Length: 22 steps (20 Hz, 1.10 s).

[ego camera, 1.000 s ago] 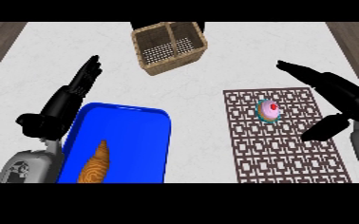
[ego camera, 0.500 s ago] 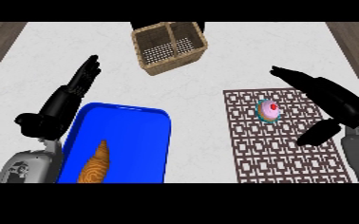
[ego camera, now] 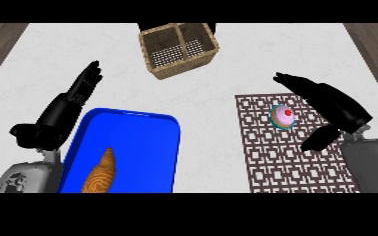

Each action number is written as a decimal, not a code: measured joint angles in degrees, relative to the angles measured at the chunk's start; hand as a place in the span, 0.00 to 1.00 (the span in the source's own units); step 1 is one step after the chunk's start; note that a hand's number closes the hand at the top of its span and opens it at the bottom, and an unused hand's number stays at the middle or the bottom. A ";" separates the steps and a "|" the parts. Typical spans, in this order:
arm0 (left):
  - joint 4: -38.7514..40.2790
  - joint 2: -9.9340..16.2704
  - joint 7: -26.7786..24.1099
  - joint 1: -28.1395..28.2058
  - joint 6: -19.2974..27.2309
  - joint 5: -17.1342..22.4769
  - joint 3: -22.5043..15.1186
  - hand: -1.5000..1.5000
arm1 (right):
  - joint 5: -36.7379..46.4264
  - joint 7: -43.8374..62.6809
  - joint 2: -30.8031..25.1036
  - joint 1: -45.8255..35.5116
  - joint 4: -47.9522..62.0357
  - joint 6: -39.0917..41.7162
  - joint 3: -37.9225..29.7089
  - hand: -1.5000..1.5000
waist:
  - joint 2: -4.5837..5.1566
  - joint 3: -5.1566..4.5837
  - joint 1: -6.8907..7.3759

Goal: Pick the cupcake from the placemat and place it in the basket

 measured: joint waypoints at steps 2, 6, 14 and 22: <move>1.27 -1.03 -1.14 0.02 0.29 -1.13 -0.41 0.50 | 0.81 -0.02 0.46 -0.96 1.33 0.07 -0.07 0.00 | 0.01 0.00 -0.02; -0.35 -1.43 0.94 -0.31 -0.14 -0.88 0.12 0.50 | 3.26 -0.21 1.52 -1.37 4.02 -1.42 0.61 0.00 | 0.00 0.00 0.02; 0.66 -1.81 1.45 -2.04 -1.03 -1.24 1.78 0.50 | 6.52 -0.76 2.78 -2.41 8.89 -2.55 0.49 0.00 | 0.00 0.00 -0.03; -0.68 -2.29 1.89 -0.87 -2.05 -1.50 1.94 0.50 | 9.49 -5.07 2.41 -2.84 14.30 -2.54 2.55 1.00 | 0.00 0.00 0.06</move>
